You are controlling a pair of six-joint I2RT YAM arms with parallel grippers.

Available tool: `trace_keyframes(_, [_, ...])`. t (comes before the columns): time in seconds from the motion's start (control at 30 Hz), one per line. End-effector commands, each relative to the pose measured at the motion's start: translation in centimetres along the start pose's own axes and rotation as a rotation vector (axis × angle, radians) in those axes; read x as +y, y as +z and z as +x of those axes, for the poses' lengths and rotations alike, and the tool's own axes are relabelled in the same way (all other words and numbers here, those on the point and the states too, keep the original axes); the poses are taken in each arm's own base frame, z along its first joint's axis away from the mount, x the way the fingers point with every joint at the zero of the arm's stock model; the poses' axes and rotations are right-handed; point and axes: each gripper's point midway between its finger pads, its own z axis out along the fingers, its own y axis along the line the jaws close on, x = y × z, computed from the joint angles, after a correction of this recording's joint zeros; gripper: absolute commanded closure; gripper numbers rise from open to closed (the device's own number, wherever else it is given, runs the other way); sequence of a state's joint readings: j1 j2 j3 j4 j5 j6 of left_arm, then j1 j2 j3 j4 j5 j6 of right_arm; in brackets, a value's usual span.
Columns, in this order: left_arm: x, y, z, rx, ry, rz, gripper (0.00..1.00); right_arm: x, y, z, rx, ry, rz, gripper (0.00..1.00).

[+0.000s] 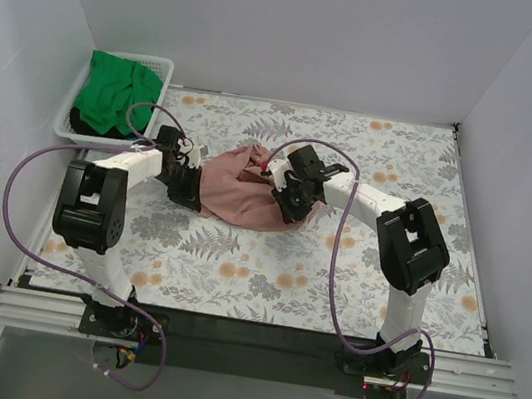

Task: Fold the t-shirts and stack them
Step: Flatten the tshirt out

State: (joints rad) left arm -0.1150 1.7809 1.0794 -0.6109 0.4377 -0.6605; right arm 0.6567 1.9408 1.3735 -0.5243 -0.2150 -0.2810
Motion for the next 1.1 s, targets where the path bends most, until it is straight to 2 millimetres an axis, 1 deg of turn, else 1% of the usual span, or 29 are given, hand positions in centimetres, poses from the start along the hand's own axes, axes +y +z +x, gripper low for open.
trace_keyframes(0.0, [-0.4, -3.2, -2.2, -0.065, 0.052, 0.007, 1.00, -0.2, -2.4, -1.8, -0.095, -0.001, -0.034, 0.99])
trace_keyframes(0.03, [-0.5, -3.6, -1.9, -0.046, 0.053, 0.011, 1.00, -0.2, -3.1, -2.2, -0.115, 0.000, -0.041, 0.99])
trace_keyframes(0.07, [-0.7, -4.3, -2.6, -0.060, 0.072, 0.008, 1.00, -0.7, -4.0, -2.5, -0.139, 0.011, -0.040, 0.99])
trace_keyframes(0.1, [-0.8, -4.7, -2.6, -0.055, 0.085, 0.008, 1.00, -0.3, -5.5, -3.4, -0.188, 0.004, -0.057, 0.99])
trace_keyframes(0.13, [-1.0, -5.2, -2.1, -0.036, 0.105, 0.011, 1.00, -0.4, -6.4, -3.8, -0.211, 0.008, -0.059, 0.99])
trace_keyframes(0.17, [-1.2, -5.9, -2.7, -0.055, 0.126, 0.004, 1.00, -0.8, -7.3, -3.9, -0.234, 0.017, -0.054, 0.99])
trace_keyframes(0.2, [-1.3, -6.4, -2.7, -0.057, 0.137, -0.003, 1.00, -0.4, -9.0, -4.5, -0.277, 0.007, -0.061, 0.99])
trace_keyframes(0.27, [-1.4, -6.9, -2.4, -0.047, 0.155, -0.007, 1.00, -0.3, -10.1, -4.5, -0.303, 0.001, -0.061, 0.99])
trace_keyframes(0.33, [-1.5, -7.1, -2.0, -0.033, 0.159, -0.002, 1.00, 0.5, -10.7, -4.4, -0.315, 0.003, -0.083, 0.99])
trace_keyframes(0.37, [-1.5, -7.0, -1.9, -0.029, 0.157, 0.002, 1.00, 1.0, -10.5, -4.3, -0.310, 0.018, -0.098, 0.97])
trace_keyframes(0.4, [-1.7, -6.8, -1.6, -0.020, 0.148, 0.018, 1.00, 1.4, -9.7, -3.8, -0.287, 0.033, -0.115, 0.89])
trace_keyframes(0.43, [-1.7, -6.6, -1.6, -0.023, 0.144, 0.022, 1.00, 1.6, -9.2, -3.6, -0.276, 0.039, -0.116, 0.83])
trace_keyframes(0.47, [-1.7, -6.4, -1.5, -0.019, 0.129, 0.026, 1.00, 2.4, -8.5, -3.6, -0.263, 0.035, -0.131, 0.79])
trace_keyframes(0.5, [-1.8, -6.2, -1.5, -0.016, 0.125, 0.037, 1.00, 2.5, -7.4, -3.4, -0.247, 0.035, -0.128, 0.77])
trace_keyframes(0.53, [-1.8, -5.9, -1.3, -0.003, 0.115, 0.044, 1.00, 3.2, -6.8, -3.6, -0.240, 0.021, -0.133, 0.73])
trace_keyframes(0.57, [-1.8, -5.8, -1.3, 0.000, 0.111, 0.047, 1.00, 3.4, -6.4, -3.6, -0.238, 0.018, -0.132, 0.68])
trace_keyframes(0.6, [-1.8, -5.8, -1.4, -0.001, 0.107, 0.047, 1.00, 3.3, -5.6, -3.5, -0.230, 0.028, -0.130, 0.61])
trace_keyframes(0.63, [-1.8, -5.7, -1.4, -0.001, 0.105, 0.047, 1.00, 3.3, -5.1, -3.8, -0.239, 0.028, -0.128, 0.54])
trace_keyframes(0.67, [-1.8, -5.7, -1.5, -0.001, 0.105, 0.047, 1.00, 3.2, -4.7, -3.9, -0.235, 0.032, -0.130, 0.45])
trace_keyframes(0.7, [-1.9, -5.8, -1.5, -0.001, 0.101, 0.049, 1.00, 3.0, -3.8, -3.8, -0.221, 0.041, -0.133, 0.40])
trace_keyframes(0.73, [-1.9, -5.8, -1.6, -0.001, 0.100, 0.049, 1.00, 2.8, -3.4, -3.9, -0.221, 0.043, -0.132, 0.36])
trace_keyframes(0.87, [-1.8, -5.6, -1.5, 0.006, 0.099, 0.051, 1.00, 2.7, -1.9, -4.4, -0.225, 0.042, -0.140, 0.35])
trace_keyframes(0.9, [-1.8, -5.6, -1.5, 0.007, 0.098, 0.051, 1.00, 2.6, -1.1, -4.3, -0.215, 0.044, -0.142, 0.35])
trace_keyframes(0.97, [-1.7, -5.3, -1.4, 0.012, 0.090, 0.051, 1.00, 2.9, -0.5, -4.9, -0.214, 0.032, -0.151, 0.36])
trace_keyframes(1.0, [-1.7, -5.3, -1.4, 0.015, 0.089, 0.051, 1.00, 3.0, 0.2, -4.7, -0.200, 0.036, -0.164, 0.36])
trace_keyframes(1.07, [-1.6, -5.3, -1.4, 0.016, 0.086, 0.048, 1.00, 3.2, 0.8, -4.8, -0.193, 0.034, -0.172, 0.37])
